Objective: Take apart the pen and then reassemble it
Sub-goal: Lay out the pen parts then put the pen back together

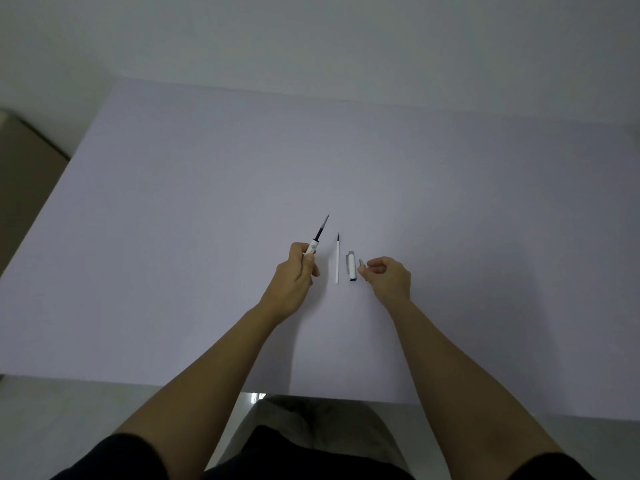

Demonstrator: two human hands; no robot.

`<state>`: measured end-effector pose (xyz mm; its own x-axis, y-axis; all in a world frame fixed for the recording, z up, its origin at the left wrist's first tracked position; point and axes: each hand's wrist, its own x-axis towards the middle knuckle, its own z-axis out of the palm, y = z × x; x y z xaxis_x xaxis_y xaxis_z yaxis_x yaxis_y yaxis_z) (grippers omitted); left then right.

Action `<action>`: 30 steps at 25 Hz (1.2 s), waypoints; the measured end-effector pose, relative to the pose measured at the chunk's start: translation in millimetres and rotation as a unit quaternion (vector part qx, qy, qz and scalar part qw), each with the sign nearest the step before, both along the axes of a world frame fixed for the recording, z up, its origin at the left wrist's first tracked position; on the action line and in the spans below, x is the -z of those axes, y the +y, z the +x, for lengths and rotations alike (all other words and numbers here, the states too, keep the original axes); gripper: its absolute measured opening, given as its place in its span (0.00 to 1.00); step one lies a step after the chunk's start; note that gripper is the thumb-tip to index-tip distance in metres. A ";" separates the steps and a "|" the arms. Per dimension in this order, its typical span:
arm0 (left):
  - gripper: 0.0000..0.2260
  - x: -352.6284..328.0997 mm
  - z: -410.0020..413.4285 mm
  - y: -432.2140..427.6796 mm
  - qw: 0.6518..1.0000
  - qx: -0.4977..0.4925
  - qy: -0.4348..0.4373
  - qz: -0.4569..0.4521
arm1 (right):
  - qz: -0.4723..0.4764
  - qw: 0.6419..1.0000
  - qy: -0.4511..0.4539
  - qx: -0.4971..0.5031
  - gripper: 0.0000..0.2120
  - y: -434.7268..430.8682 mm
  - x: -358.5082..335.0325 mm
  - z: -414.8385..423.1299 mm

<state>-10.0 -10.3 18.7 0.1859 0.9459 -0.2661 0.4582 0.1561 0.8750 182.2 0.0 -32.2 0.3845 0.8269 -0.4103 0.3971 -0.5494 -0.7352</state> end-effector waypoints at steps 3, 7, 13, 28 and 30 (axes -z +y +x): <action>0.08 0.6 0.4 -0.2 1.000 -0.001 0.000 -0.002 | -0.008 1.000 -0.001 0.001 0.17 -0.5 -4.8 0.9; 0.08 -1.0 4.2 -0.5 1.000 0.004 -0.001 0.003 | 0.014 0.999 -0.040 0.024 0.14 4.5 -19.0 -0.7; 0.08 -1.2 12.0 -0.1 1.000 0.022 0.016 0.010 | 0.084 0.981 0.147 -0.094 0.11 20.3 -59.7 -31.8; 0.11 16.7 -0.3 -5.0 0.996 0.037 0.060 -0.046 | 0.108 0.994 0.024 0.012 0.13 35.9 -40.8 16.2; 0.11 16.3 -0.6 -0.4 0.996 0.035 0.066 -0.043 | 0.065 0.997 -0.028 0.009 0.11 28.3 -25.0 21.9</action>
